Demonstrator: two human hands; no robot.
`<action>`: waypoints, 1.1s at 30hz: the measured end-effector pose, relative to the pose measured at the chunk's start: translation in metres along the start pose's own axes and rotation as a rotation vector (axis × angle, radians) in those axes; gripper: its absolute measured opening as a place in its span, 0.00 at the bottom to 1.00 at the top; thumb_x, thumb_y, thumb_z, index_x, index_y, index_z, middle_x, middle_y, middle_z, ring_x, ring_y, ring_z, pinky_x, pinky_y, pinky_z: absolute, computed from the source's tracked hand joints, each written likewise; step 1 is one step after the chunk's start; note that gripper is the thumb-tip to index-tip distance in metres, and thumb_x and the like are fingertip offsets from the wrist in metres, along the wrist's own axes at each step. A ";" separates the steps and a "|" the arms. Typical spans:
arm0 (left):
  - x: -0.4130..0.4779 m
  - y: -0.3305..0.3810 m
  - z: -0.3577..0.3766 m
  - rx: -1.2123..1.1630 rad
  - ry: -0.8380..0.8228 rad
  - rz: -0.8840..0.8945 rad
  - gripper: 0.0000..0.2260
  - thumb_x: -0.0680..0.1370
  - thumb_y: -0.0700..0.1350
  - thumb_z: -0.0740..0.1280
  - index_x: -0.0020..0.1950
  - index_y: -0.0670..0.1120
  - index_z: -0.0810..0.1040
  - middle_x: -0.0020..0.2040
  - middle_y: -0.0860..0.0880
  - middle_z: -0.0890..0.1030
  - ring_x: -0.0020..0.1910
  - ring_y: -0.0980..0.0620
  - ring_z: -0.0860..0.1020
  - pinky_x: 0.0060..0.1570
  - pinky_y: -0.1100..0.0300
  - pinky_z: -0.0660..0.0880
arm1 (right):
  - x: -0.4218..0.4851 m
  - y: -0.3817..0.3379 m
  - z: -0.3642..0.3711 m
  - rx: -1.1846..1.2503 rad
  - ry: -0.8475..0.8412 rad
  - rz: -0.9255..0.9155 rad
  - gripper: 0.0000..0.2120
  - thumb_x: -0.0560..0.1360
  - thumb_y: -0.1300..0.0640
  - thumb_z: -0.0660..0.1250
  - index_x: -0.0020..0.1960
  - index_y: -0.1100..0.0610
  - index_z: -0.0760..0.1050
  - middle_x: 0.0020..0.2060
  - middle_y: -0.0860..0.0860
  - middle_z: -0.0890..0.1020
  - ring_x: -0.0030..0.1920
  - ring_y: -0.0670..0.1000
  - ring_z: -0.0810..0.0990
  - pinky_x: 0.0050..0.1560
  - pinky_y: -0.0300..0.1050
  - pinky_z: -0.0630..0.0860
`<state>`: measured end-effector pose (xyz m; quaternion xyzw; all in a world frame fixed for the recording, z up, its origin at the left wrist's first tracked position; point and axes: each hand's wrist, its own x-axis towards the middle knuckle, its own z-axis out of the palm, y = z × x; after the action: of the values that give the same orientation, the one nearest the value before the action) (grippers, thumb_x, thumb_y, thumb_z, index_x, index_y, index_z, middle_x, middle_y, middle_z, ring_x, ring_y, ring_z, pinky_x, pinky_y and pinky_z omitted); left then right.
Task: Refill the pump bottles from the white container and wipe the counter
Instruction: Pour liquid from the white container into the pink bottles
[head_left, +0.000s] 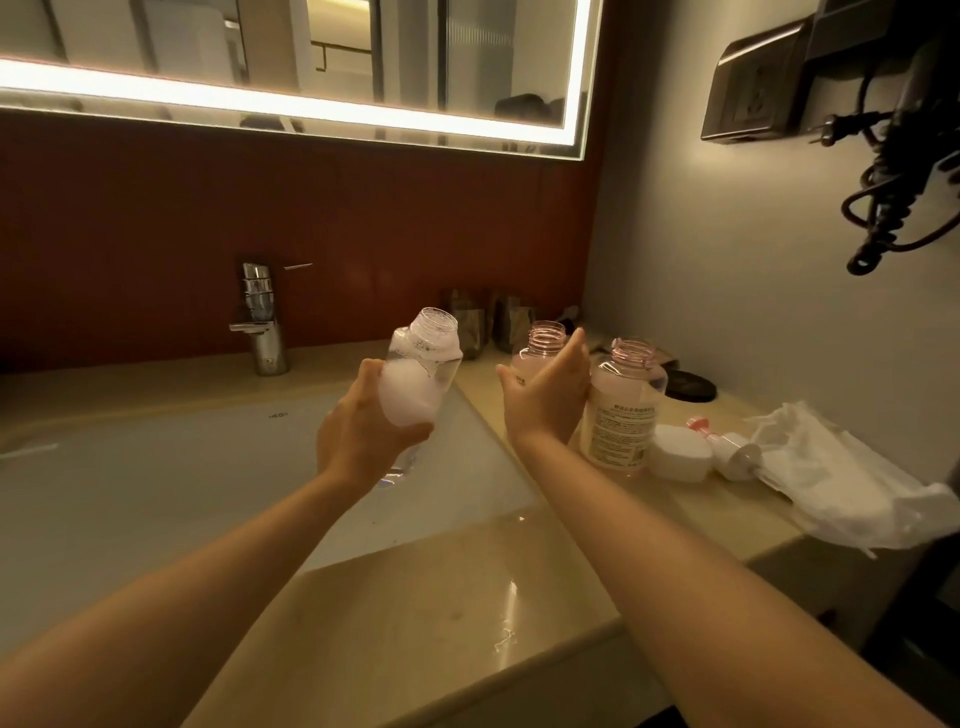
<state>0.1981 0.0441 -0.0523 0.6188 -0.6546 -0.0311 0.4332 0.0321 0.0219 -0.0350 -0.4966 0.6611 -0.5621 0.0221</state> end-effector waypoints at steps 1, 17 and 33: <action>-0.001 -0.002 0.000 0.001 -0.002 0.001 0.31 0.64 0.52 0.77 0.59 0.46 0.65 0.53 0.44 0.77 0.47 0.41 0.76 0.41 0.52 0.75 | 0.001 0.000 0.002 -0.013 0.002 0.034 0.41 0.69 0.48 0.71 0.74 0.57 0.52 0.70 0.58 0.64 0.69 0.56 0.64 0.67 0.48 0.63; -0.038 -0.010 -0.072 0.051 0.073 0.073 0.31 0.62 0.50 0.78 0.59 0.46 0.69 0.52 0.45 0.79 0.46 0.39 0.77 0.38 0.54 0.72 | -0.058 -0.025 -0.045 0.233 -0.295 -0.022 0.34 0.65 0.54 0.73 0.63 0.52 0.58 0.59 0.54 0.67 0.58 0.56 0.69 0.55 0.50 0.74; -0.076 -0.011 -0.122 0.332 0.140 0.297 0.32 0.63 0.49 0.78 0.61 0.42 0.69 0.53 0.43 0.78 0.46 0.41 0.79 0.36 0.52 0.76 | -0.129 -0.047 -0.066 0.470 -0.403 -0.123 0.31 0.65 0.58 0.74 0.56 0.50 0.55 0.52 0.49 0.70 0.49 0.47 0.73 0.43 0.33 0.70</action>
<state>0.2696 0.1659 -0.0226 0.5792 -0.7029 0.1841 0.3695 0.0880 0.1637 -0.0433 -0.6184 0.4642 -0.5899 0.2328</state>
